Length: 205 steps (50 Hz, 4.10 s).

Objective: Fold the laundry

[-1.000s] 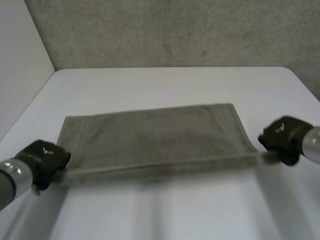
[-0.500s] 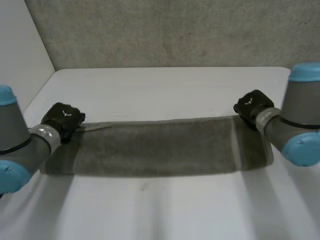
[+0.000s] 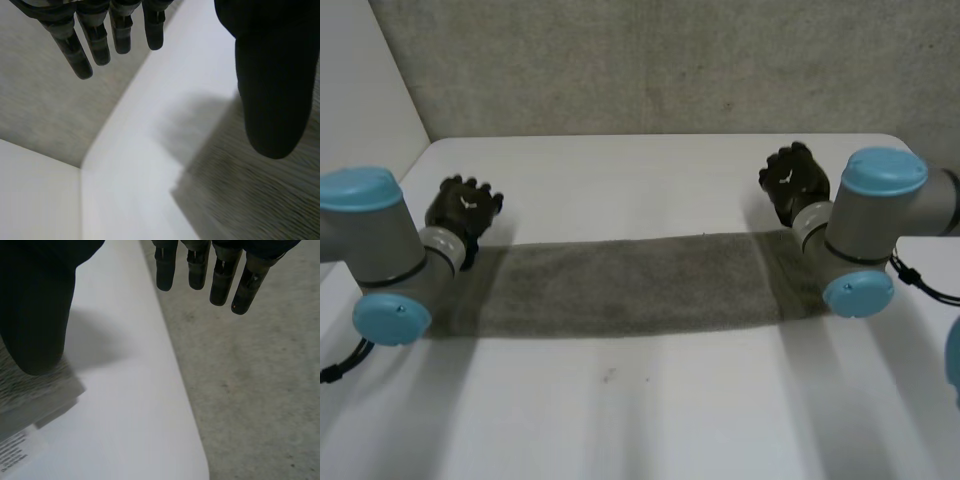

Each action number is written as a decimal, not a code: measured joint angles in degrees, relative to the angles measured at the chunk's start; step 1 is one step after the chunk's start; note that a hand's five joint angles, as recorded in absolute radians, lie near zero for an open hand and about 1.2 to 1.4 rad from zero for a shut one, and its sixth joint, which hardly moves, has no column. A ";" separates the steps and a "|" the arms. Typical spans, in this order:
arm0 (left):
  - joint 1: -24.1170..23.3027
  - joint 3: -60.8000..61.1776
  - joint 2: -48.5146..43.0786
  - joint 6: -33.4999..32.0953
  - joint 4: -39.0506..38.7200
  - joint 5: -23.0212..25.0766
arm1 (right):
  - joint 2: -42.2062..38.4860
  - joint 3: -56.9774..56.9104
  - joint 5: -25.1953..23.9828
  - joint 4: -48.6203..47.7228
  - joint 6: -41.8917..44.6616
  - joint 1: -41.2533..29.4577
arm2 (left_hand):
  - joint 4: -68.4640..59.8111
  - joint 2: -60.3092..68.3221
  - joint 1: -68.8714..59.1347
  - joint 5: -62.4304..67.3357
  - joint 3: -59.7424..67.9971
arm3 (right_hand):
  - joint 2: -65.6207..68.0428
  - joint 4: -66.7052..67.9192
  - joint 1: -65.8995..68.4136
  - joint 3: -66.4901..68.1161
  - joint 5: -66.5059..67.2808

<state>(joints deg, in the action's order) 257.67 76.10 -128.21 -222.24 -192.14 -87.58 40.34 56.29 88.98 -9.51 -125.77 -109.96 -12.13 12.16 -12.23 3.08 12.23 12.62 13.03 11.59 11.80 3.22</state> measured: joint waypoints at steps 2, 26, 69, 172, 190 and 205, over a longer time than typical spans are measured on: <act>-0.06 -0.08 1.43 0.20 -0.32 -0.01 | 2.19 0.93 0.06 0.19 -1.76 0.06 | 1.07 -1.15 1.00 -0.73 -1.11 | 0.00 0.00 0.00 0.00 -0.01; -0.12 19.74 22.09 13.06 -1.63 0.79 | 21.55 23.98 -12.29 19.39 -25.50 10.99 | 2.51 -2.68 2.53 -1.53 -2.71 | 12.31 12.23 10.02 13.55 11.22; 0.06 24.12 27.10 18.07 -4.29 0.92 | 25.84 28.01 3.12 -3.39 2.87 12.28 | 2.51 -2.68 2.53 -1.54 -2.71 | 54.47 55.09 42.12 55.73 52.60; -11.85 25.91 32.64 30.39 -4.21 -8.86 | 19.67 22.56 -11.02 -2.07 -29.68 -22.79 | 2.59 -2.70 2.53 -1.55 -2.79 | 0.39 0.06 0.01 0.72 0.55; -25.54 7.29 9.76 41.78 1.65 -9.33 | 19.92 16.55 -14.92 12.76 -55.99 -8.47 | 2.18 -2.07 2.32 -1.55 -2.19 | -0.14 -0.07 -0.11 -0.06 -0.22; -22.98 11.36 5.00 40.66 8.11 -17.38 | 4.47 7.58 -15.37 16.43 -44.46 -15.26 | 1.98 -1.93 2.33 -1.55 -2.09 | -0.13 -0.07 -0.11 -0.06 -0.22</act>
<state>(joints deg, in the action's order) 234.69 87.46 -123.21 -181.57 -184.03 -104.96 44.81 63.87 73.61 6.93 -170.23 -125.22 -10.15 10.23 -9.90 1.53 10.14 12.49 12.96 11.48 11.73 3.00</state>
